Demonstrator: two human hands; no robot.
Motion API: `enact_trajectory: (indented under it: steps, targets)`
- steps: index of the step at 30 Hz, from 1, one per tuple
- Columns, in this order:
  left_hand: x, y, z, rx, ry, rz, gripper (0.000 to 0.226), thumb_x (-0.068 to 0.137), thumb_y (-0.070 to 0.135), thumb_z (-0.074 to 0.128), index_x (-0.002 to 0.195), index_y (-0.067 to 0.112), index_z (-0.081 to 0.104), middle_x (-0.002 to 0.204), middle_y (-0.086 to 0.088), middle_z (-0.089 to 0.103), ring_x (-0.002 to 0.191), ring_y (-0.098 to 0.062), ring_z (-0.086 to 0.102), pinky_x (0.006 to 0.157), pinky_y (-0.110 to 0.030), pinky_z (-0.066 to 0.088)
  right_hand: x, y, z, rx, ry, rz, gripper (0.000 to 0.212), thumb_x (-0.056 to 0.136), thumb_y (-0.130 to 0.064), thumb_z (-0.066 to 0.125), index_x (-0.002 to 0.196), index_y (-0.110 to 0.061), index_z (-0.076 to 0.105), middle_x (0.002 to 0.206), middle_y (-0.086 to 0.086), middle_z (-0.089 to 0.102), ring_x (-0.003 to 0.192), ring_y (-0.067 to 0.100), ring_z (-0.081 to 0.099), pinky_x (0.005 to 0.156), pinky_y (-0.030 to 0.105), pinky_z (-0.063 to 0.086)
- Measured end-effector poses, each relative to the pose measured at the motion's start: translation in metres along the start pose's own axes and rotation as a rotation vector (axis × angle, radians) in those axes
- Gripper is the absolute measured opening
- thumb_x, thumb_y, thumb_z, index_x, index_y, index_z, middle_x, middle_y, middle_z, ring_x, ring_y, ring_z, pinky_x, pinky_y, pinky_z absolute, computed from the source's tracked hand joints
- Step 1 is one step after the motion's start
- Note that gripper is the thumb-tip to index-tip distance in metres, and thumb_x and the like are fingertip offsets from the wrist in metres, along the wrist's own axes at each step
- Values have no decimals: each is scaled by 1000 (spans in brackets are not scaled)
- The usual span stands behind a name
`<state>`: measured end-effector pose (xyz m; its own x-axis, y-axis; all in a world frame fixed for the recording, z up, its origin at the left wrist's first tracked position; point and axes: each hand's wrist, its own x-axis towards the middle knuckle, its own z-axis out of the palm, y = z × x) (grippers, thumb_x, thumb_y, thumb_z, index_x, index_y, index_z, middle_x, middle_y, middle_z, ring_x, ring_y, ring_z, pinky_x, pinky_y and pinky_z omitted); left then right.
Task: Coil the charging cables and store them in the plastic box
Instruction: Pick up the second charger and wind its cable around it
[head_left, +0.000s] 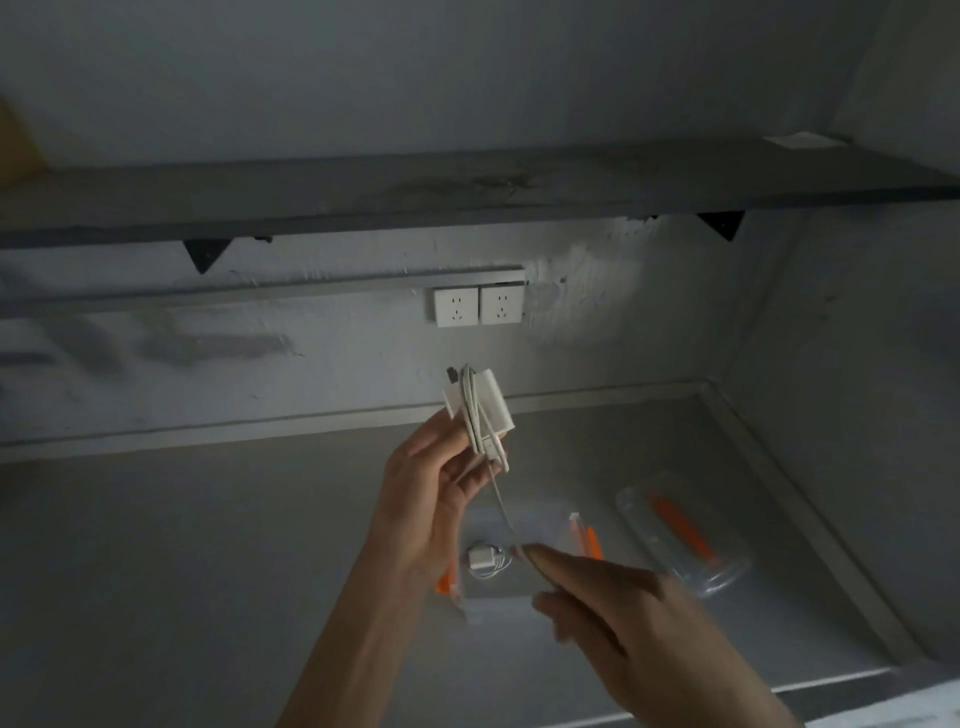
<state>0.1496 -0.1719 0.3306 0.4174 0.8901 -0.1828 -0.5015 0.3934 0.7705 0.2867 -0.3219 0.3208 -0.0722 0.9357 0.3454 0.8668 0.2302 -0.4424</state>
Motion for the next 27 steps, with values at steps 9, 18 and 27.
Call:
enact_trajectory:
  steps: [9, 18, 27]
  targets:
    - [-35, -9, 16, 229, -377, -8, 23, 75, 4, 65, 93, 7, 78, 82, -6, 75, 72, -13, 68, 63, -22, 53, 40, 3, -78, -209, 623, -62, 19, 93, -34, 63, 91, -20, 76, 87, -10, 72, 76, 14, 58, 72, 26, 48]
    - [-25, 4, 19, 72, -231, -87, 34, 73, 6, 61, 102, -6, 72, 95, -23, 66, 96, -36, 61, 64, -25, 58, 28, 20, -64, -185, 430, 160, 16, 90, -20, 64, 100, -31, 71, 96, -22, 70, 97, 4, 54, 82, 14, 41]
    - [-29, 12, 18, 60, -239, -28, 23, 76, 5, 59, 94, -1, 73, 86, -13, 75, 86, -21, 75, 67, -25, 60, 31, 43, -36, -88, 394, 388, 11, 96, -20, 55, 90, -29, 53, 83, -9, 63, 74, 14, 64, 60, 30, 51]
